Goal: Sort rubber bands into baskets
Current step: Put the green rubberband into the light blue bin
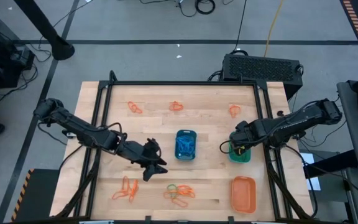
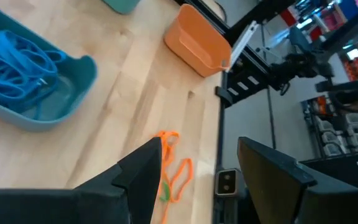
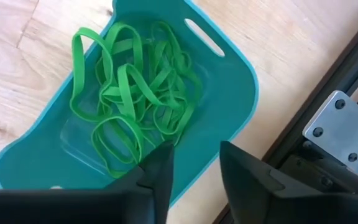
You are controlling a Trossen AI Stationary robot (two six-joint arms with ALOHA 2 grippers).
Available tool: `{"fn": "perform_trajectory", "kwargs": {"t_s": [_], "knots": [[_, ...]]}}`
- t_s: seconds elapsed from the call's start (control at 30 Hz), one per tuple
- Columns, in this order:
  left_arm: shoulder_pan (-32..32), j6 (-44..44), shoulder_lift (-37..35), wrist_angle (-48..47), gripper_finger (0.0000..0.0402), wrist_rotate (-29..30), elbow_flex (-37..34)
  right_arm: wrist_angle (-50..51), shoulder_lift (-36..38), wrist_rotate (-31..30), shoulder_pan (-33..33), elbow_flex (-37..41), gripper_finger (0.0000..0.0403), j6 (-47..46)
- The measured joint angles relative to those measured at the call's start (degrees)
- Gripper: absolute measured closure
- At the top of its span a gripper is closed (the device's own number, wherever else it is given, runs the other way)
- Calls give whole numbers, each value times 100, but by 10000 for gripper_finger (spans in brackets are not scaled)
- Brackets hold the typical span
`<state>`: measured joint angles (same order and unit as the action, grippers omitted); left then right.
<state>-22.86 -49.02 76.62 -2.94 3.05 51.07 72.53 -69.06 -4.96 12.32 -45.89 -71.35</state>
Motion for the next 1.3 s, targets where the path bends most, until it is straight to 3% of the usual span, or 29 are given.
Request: {"fn": "perform_trajectory", "kwargs": {"t_s": [0.33,0.43,0.6,0.8,0.93,1.1,1.3], "knots": [[-516,-175,103,537,185,38,2,203,30,195,-2,2,230,41],[-833,-324,327,1019,185,338,4,324,42,211,-2,1,225,278],[-1309,-323,973,1715,185,912,140,409,42,234,7,-5,227,526],[-1518,-284,2220,1625,185,900,1035,207,42,103,374,-532,232,1083],[-1504,-319,2857,875,185,1053,1707,-561,45,-218,730,-1017,232,1457],[-1470,-339,3220,-189,185,1500,2157,-2494,38,-231,1258,-1192,232,1967],[-1238,-1761,3292,-2094,185,1639,2170,-4091,-219,-242,1810,-1191,232,2172]]}}
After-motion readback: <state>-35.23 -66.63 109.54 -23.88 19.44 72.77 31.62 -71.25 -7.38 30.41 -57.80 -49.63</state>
